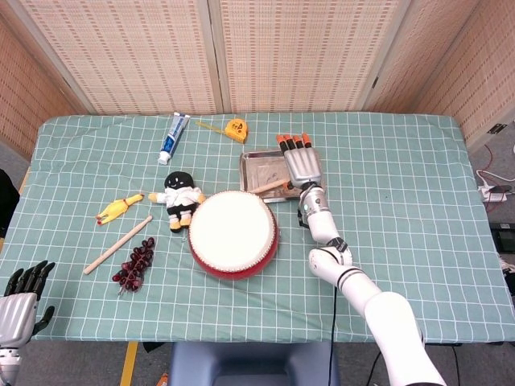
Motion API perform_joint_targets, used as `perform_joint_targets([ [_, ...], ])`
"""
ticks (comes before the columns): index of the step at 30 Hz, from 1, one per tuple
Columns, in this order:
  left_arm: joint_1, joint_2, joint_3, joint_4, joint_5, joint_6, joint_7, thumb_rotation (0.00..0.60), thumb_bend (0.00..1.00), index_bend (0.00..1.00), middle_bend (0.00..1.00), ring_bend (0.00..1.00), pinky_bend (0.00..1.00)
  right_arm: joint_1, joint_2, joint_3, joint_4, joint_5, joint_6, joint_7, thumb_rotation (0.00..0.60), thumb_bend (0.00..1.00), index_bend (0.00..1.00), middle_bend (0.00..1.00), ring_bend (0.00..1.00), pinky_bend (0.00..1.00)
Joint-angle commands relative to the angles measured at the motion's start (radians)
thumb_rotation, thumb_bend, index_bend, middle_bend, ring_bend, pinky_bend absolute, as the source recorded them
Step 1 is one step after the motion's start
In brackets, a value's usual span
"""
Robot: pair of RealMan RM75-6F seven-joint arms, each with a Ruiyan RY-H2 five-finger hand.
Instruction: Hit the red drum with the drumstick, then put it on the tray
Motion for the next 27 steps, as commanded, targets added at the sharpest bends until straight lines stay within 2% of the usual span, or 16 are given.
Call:
perform_joint_targets([
  [1, 0.001, 0.0, -0.001, 0.0, -0.001, 0.001, -0.002, 0.6, 0.31, 0.09, 0.05, 0.08, 0.02, -0.003, 0.004, 0.003, -0.013, 0.005, 0.004, -0.005, 0.6, 0.0, 0.0, 0.06, 0.0, 0.03],
  [5, 0.002, -0.001, -0.001, 0.005, -0.001, 0.001, -0.008, 0.6, 0.31, 0.09, 0.05, 0.08, 0.02, -0.031, 0.029, -0.007, -0.06, -0.01, 0.035, 0.014, 0.6, 0.0, 0.0, 0.06, 0.0, 0.03],
  [8, 0.0, -0.002, -0.002, 0.011, 0.0, 0.001, -0.013, 0.6, 0.31, 0.09, 0.05, 0.08, 0.02, -0.08, 0.078, -0.032, -0.141, -0.04, 0.079, 0.032, 0.6, 0.0, 0.0, 0.06, 0.0, 0.05],
  [11, -0.001, -0.003, -0.006, 0.016, 0.0, 0.004, -0.021, 0.6, 0.31, 0.09, 0.05, 0.08, 0.02, -0.152, 0.159, -0.072, -0.278, -0.087, 0.159, 0.034, 0.6, 0.0, 0.03, 0.06, 0.02, 0.09],
  [13, -0.003, -0.005, -0.008, 0.018, 0.0, 0.004, -0.024, 0.6, 0.31, 0.09, 0.05, 0.08, 0.02, -0.212, 0.232, -0.097, -0.407, -0.11, 0.217, 0.025, 0.6, 0.0, 0.07, 0.06, 0.04, 0.11],
  [18, -0.013, -0.005, -0.014, 0.014, 0.01, 0.006, -0.025, 0.6, 0.31, 0.09, 0.05, 0.08, 0.02, -0.348, 0.426, -0.138, -0.739, -0.111, 0.319, -0.054, 0.6, 0.08, 0.13, 0.07, 0.07, 0.13],
  [21, -0.019, -0.005, -0.018, 0.011, 0.013, 0.008, -0.027, 0.6, 0.31, 0.09, 0.05, 0.08, 0.02, -0.422, 0.524, -0.166, -0.903, -0.113, 0.384, -0.094, 0.6, 0.12, 0.14, 0.08, 0.08, 0.13],
  [27, -0.024, -0.003, -0.027, 0.009, 0.016, 0.018, -0.033, 0.6, 0.31, 0.09, 0.05, 0.08, 0.02, -0.569, 0.677, -0.235, -1.128, -0.147, 0.502, -0.073, 0.6, 0.12, 0.15, 0.08, 0.08, 0.13],
])
